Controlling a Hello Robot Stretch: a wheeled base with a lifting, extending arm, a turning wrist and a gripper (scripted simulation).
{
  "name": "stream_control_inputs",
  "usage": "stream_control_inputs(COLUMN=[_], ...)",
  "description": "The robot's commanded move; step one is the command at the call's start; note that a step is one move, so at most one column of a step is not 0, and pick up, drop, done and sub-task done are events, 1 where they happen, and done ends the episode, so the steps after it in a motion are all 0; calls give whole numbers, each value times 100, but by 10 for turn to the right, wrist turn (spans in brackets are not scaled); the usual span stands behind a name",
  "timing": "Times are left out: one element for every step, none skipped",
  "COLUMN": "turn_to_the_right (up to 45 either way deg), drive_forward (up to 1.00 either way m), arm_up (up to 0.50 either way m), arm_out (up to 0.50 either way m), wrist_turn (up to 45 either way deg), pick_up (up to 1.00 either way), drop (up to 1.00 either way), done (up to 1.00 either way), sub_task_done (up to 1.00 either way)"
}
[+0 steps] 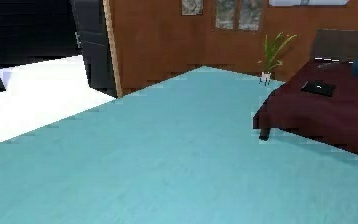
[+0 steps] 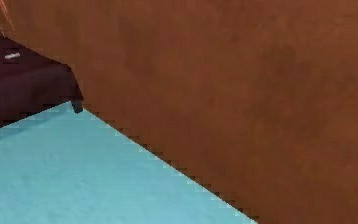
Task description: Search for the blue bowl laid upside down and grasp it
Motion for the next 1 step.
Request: stream_control_inputs(turn_to_the_right=[-330], drive_forward=[0], arm_up=[0], arm_out=[0], wrist_turn=[0], pick_up=[0], drop=[0], done=[0], sub_task_done=[0])
